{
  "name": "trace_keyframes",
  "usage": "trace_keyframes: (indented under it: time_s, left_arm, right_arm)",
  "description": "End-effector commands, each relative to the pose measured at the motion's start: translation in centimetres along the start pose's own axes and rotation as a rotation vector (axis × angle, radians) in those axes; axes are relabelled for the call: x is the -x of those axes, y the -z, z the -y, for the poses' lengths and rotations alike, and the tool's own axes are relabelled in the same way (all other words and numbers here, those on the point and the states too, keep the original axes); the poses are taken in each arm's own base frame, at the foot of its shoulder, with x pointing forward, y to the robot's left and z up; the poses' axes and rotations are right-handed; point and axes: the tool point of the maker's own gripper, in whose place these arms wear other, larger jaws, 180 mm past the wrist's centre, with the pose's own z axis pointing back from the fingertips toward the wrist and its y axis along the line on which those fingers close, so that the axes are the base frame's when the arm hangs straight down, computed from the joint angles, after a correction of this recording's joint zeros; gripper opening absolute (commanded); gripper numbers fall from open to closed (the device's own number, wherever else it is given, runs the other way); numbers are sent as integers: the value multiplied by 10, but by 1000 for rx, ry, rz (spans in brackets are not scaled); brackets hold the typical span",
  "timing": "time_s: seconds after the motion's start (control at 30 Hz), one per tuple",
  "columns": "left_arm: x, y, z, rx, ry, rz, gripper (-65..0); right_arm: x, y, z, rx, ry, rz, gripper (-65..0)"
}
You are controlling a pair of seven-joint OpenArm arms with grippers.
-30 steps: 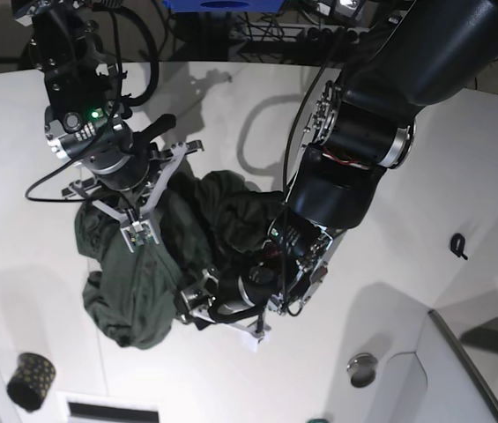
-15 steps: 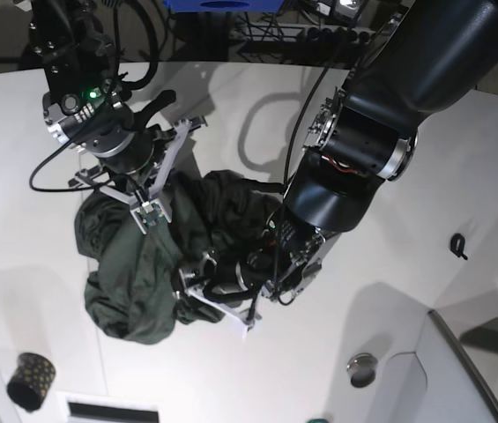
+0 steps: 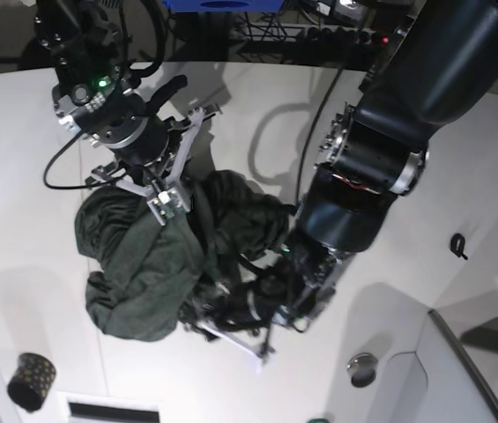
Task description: Layout the t-shirt on the table in an organized manner, then fold the t-shirt properly
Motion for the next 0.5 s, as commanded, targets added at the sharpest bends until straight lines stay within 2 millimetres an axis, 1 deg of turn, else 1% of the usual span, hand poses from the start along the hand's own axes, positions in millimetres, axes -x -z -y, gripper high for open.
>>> trace_keyframes:
  time_s: [0.0,0.03,0.07,0.1,0.2,0.27,0.33,0.4,0.47]
  left_arm:
    - [-40,-14,3,19,30,86,-476]
    - [-52,-23,-5,12,45,117,-579]
    - [-62,-33,-14,-1,70,143,-650]
    - [-68,-42,-25,-14,84,157,-650]
    - [-64,-63,-57,-59,115,127,-650]
    - [-53,-76,-79,-92,131,100,-650]
    - [-42,-92,-101,-122,153,88,-650]
    - [-25,-111,-122,-149,181,80,-650]
    - [-13,-128,-136,-172,214,72,-650]
  right_arm:
    - [-7,-3,17,48,-13,29,-648]
    - [-6,-4,25,67,-6,27,-648]
    - [-5,-5,34,88,5,25,-648]
    - [-3,-7,41,106,17,23,-648]
    - [9,-13,69,174,45,3,-648]
    - [20,-18,85,217,63,-19,-648]
    - [33,-23,95,245,89,-44,-648]
    - [48,-27,100,261,112,-78,-648]
    - [62,-26,102,266,126,-114,-648]
